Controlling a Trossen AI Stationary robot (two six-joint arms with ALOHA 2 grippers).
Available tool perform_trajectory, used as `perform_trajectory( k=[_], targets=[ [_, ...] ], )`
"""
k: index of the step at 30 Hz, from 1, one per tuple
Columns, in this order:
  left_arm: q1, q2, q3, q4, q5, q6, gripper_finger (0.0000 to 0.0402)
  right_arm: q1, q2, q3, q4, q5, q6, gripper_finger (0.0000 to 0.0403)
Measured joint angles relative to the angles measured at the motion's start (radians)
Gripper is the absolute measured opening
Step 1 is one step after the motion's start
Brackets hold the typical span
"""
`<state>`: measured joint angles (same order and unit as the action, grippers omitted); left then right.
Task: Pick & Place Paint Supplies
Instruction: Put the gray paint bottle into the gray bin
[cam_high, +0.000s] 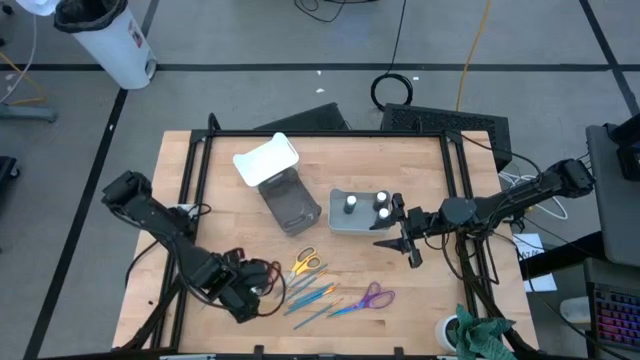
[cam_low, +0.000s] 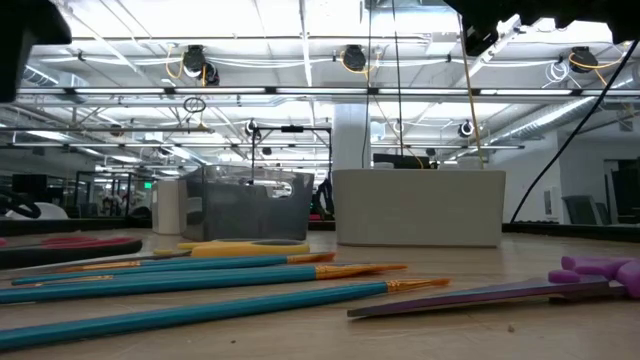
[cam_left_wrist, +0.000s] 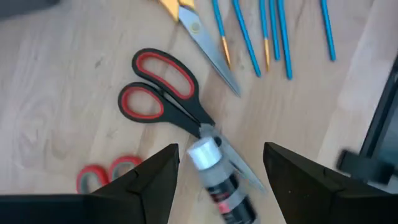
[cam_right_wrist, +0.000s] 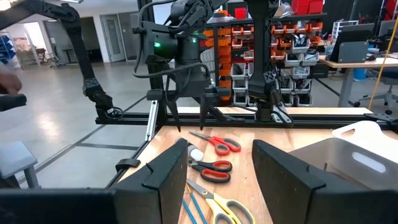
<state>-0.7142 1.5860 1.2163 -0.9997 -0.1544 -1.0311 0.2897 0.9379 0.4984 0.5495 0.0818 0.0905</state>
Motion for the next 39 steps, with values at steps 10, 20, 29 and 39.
perform_trajectory(
  k=[10, 20, 29, 39],
  targets=[
    [-0.05, -0.001, -0.074, 0.006, 0.133, -0.373, 0.0241, 0.0, 0.0, 0.0, -0.005, 0.0, 0.002, 0.0171],
    [-0.165, -0.001, -0.249, 0.277, 0.23, -0.596, 0.0241, 0.0, 0.0, 0.0, -0.007, 0.0, 0.003, 0.0171],
    [-0.177, -0.002, -0.379, 0.312, 0.235, -0.679, 0.0241, 0.0, 0.0, 0.0, 0.0, 0.0, 0.003, 0.0171],
    [-0.166, -0.01, -0.377, 0.449, 0.252, -0.346, 0.0241, 0.0, 0.0, 0.0, 0.0, 0.0, 0.002, 0.0171]
  ],
)
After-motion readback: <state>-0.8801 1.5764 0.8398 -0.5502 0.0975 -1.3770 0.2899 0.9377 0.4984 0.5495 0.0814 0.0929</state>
